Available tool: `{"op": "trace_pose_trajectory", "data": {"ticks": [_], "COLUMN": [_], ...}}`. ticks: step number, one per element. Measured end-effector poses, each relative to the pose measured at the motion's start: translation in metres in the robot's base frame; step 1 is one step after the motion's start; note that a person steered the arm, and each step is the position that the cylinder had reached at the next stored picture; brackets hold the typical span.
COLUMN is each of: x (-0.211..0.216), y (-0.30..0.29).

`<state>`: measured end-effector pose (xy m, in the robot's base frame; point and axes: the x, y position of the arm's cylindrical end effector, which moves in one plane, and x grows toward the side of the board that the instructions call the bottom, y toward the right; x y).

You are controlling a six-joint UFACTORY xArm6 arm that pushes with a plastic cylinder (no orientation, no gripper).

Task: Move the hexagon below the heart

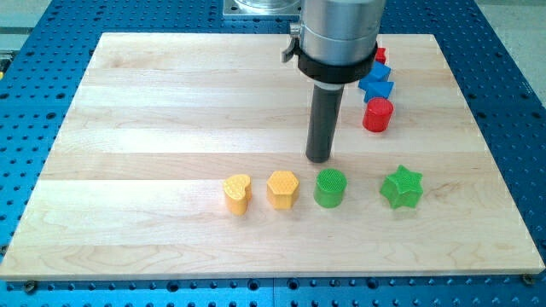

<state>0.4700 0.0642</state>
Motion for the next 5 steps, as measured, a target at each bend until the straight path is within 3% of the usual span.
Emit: {"op": "trace_pose_trajectory", "data": {"ticks": [1,5], "x": [0.001,0.073], "y": [-0.002,-0.05]}}
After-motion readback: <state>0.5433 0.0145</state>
